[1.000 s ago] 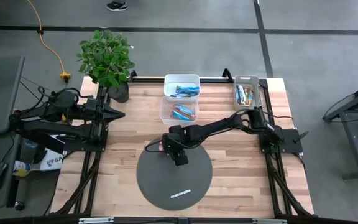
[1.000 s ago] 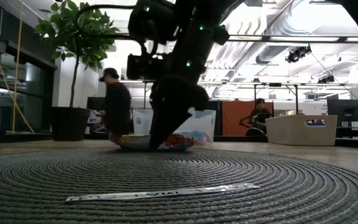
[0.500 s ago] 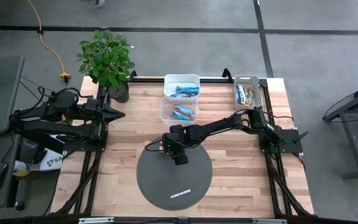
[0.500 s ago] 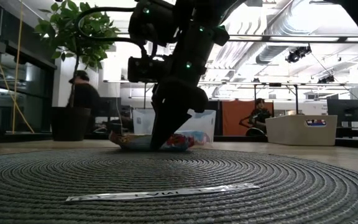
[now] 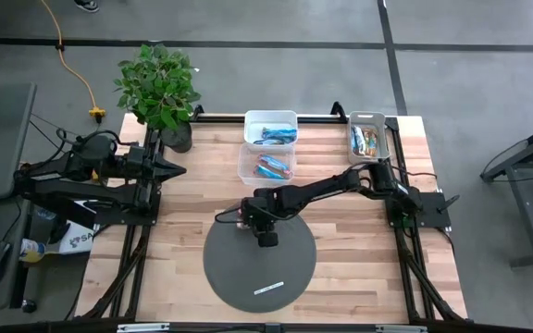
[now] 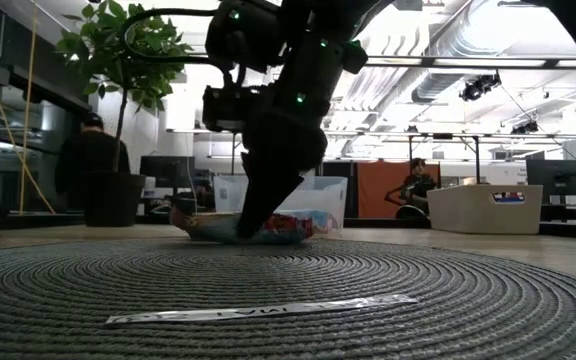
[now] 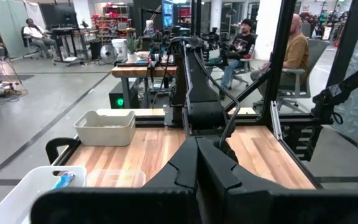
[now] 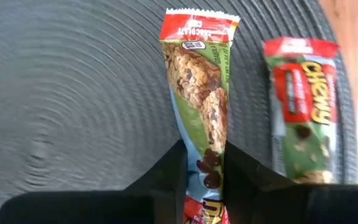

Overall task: Pick and place Granola Bars by type
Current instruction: Put the red granola bar into the transparent bin

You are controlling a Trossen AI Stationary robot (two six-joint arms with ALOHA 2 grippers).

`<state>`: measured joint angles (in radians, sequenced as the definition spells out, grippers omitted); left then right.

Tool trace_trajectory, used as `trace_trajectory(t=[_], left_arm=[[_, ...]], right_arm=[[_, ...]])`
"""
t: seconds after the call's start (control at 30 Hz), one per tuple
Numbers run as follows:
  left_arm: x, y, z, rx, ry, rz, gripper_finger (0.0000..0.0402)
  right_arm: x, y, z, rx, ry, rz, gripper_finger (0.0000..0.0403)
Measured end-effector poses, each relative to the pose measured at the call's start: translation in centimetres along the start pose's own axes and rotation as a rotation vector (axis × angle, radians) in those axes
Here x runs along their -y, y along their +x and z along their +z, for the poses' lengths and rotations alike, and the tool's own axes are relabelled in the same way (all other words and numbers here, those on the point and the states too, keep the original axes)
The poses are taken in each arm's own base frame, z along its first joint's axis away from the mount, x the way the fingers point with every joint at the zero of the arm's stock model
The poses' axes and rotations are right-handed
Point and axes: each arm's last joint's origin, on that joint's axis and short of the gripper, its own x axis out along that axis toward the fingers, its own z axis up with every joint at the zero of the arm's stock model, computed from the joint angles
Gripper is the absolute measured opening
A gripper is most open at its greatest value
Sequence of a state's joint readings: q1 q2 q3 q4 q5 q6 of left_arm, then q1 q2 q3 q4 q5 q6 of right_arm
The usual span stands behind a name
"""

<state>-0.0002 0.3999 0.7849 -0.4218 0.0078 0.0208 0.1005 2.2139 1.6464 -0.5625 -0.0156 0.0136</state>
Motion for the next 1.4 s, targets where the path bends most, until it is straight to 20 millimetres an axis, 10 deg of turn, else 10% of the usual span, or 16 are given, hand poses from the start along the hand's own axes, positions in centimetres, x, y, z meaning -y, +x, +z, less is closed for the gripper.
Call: trace_trajectory(t=[0.63,1.0,1.4], left_arm=[[0.0,0.0,0.0,0.000,0.000,0.000,0.0001],[0.0,0.0,0.0,0.000,0.000,0.000,0.0001],[0.0,0.0,0.0,0.000,0.000,0.000,0.0001]], right_arm=[[-1.9,-8.7,6.0,0.044,0.070,0.277,0.0067],[-2.1,-17.0,7.7,0.097,0.067,0.112,0.0067],[1.0,-20.3,6.1,0.071,0.113,-0.254,0.0067]])
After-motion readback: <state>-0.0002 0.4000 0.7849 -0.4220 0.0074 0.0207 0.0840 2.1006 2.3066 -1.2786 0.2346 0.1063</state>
